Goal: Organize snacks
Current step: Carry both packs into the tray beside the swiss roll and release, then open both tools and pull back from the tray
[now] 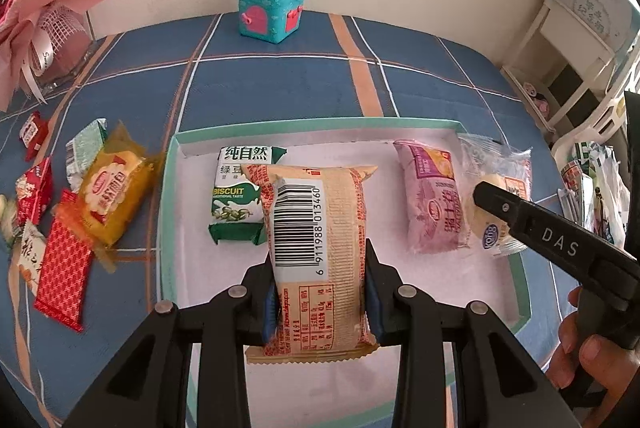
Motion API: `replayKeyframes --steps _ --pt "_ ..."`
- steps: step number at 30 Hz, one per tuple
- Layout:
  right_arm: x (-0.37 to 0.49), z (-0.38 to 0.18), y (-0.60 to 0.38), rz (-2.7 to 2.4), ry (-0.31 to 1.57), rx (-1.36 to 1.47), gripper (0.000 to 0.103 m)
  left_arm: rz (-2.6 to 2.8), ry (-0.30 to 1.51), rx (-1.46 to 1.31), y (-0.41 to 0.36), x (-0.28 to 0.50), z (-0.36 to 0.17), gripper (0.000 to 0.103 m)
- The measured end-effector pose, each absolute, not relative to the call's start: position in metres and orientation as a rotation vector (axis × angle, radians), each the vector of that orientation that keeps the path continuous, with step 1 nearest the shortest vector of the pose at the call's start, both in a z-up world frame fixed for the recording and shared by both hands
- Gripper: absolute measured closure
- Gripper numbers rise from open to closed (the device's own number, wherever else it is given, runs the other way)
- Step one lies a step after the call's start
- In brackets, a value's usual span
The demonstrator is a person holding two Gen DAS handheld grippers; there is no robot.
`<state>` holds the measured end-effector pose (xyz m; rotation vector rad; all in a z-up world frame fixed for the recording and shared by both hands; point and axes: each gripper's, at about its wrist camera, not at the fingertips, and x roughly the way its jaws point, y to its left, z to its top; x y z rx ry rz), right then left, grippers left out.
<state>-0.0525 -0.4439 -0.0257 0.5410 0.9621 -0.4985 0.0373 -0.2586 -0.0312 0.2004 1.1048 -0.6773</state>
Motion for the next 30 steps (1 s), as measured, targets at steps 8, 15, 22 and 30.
replayKeyframes --steps 8,15,22,30 --pt "-0.048 -0.039 -0.453 -0.49 0.969 0.584 0.047 -0.675 1.105 0.224 -0.268 0.039 -0.041 0.067" --pt "-0.034 -0.046 -0.441 -0.447 0.987 0.571 0.047 -0.667 1.12 0.236 -0.275 0.04 -0.049 0.066" --pt "-0.025 -0.046 -0.43 -0.437 1.012 0.515 0.046 -0.666 1.128 0.244 -0.28 0.042 -0.053 0.066" --pt "-0.022 -0.039 -0.424 -0.45 1.038 0.465 0.034 -0.679 1.15 0.224 -0.277 0.044 -0.049 0.058"
